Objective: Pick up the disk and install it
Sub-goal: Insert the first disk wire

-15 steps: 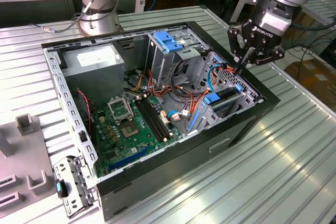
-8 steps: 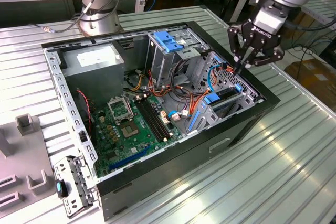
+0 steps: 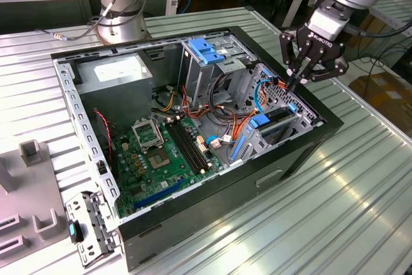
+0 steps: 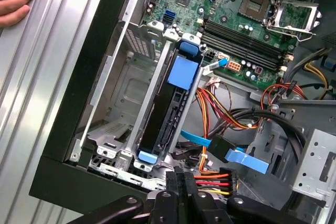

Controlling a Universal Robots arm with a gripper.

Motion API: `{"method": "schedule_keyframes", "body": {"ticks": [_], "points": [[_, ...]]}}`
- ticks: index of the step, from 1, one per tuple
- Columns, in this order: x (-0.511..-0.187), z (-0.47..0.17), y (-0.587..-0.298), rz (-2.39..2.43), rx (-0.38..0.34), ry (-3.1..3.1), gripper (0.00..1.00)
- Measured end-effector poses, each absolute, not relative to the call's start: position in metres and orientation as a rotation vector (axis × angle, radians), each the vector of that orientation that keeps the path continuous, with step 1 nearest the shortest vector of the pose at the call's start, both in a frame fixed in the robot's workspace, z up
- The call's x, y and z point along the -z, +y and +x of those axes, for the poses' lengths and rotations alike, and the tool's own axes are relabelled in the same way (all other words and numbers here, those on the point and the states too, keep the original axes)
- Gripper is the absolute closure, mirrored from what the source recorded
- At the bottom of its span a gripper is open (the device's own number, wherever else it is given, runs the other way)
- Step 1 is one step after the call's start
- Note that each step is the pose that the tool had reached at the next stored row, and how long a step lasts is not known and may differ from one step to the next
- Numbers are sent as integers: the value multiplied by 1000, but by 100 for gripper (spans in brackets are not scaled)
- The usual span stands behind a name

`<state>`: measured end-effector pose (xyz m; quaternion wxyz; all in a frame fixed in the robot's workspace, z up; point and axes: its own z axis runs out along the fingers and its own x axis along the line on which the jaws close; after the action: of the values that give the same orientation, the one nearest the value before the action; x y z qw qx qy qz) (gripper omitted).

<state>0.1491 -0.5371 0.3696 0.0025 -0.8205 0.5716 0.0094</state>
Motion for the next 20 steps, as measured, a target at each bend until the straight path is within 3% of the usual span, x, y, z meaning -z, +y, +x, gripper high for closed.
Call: {"method": "schedule_keyframes", "body": {"ticks": [20], "points": [[-369,149,-537,-2443,-29,1965,84]]}}
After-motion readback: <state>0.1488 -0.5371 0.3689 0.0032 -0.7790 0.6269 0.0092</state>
